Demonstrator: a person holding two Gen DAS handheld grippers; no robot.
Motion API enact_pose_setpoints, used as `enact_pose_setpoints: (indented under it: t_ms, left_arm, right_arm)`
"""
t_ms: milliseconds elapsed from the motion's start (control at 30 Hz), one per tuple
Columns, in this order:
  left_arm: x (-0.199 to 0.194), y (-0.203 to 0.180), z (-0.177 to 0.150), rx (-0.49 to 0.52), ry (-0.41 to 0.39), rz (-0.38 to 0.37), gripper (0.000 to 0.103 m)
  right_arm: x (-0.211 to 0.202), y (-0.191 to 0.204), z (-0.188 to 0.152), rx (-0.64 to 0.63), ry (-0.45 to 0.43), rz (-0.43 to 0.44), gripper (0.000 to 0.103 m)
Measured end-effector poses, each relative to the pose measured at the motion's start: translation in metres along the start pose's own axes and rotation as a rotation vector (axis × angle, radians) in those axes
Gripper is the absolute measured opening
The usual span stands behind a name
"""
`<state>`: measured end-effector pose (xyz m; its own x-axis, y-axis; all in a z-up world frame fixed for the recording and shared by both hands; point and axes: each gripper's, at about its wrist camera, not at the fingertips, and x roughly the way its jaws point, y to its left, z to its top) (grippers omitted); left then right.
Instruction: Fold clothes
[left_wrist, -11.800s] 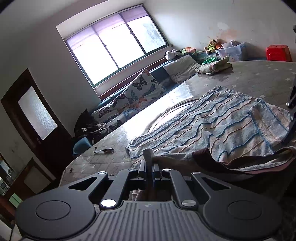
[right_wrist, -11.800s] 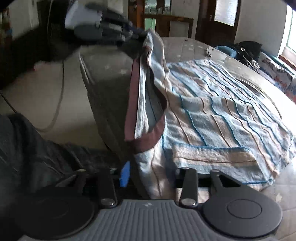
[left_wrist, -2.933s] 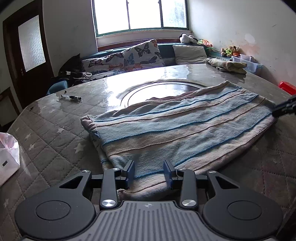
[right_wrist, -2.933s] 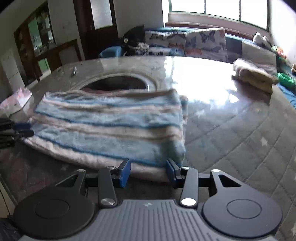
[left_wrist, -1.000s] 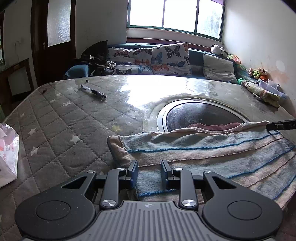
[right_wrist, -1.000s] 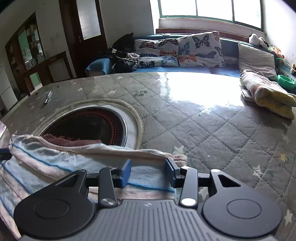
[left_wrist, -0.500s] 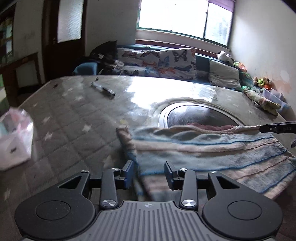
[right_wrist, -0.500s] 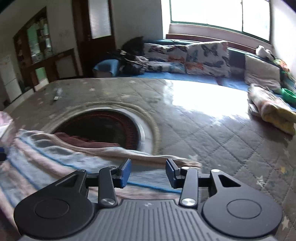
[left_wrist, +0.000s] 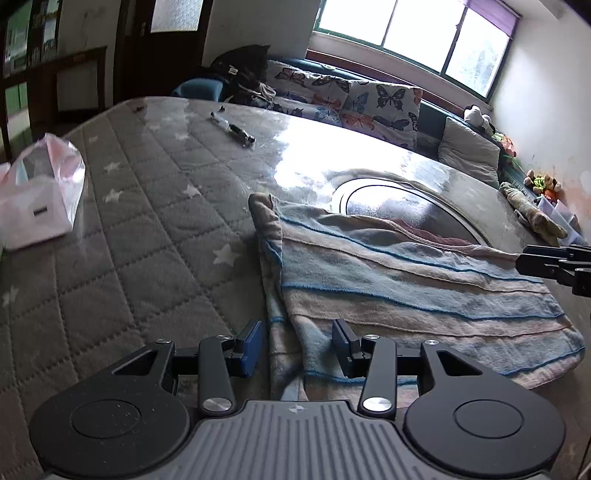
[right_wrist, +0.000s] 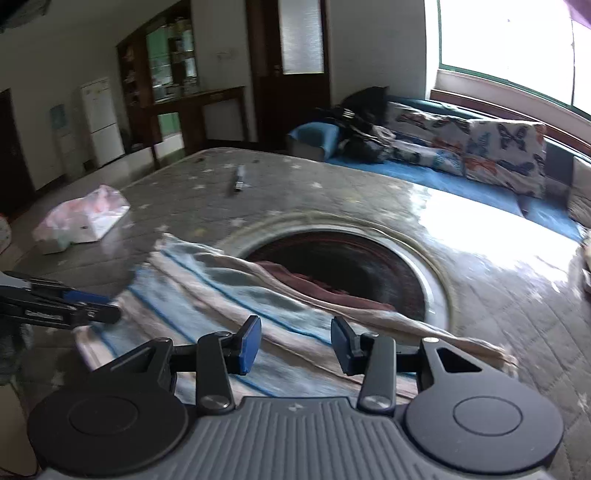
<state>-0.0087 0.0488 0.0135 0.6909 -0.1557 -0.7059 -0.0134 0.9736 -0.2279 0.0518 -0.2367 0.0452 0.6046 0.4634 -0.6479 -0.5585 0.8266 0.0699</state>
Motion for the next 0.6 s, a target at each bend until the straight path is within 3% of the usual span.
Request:
enact_pose_setpoints:
  t_ms: [200, 333, 433, 533, 600]
  left_arm:
    - [-0.001, 0.005, -0.002, -0.039, 0.008, -0.032, 0.042]
    - [-0.002, 0.009, -0.002, -0.051, 0.010, -0.068, 0.020]
    - [-0.005, 0.008, -0.003, -0.048, -0.006, -0.083, 0.012]
    - [-0.008, 0.009, -0.003, -0.056, -0.017, -0.092, 0.011]
    - [-0.008, 0.011, -0.003, -0.067, -0.017, -0.093, 0.011]
  right_arm:
    - [0.004, 0.025, 0.012, -0.042, 0.014, 0.058, 0.042]
    - [0.010, 0.039, 0.018, -0.064, 0.026, 0.087, 0.042]
    - [0.017, 0.050, 0.020, -0.085, 0.036, 0.106, 0.041]
    - [0.026, 0.063, 0.024, -0.094, 0.050, 0.137, 0.039]
    - [0.034, 0.072, 0.026, -0.104, 0.058, 0.157, 0.033]
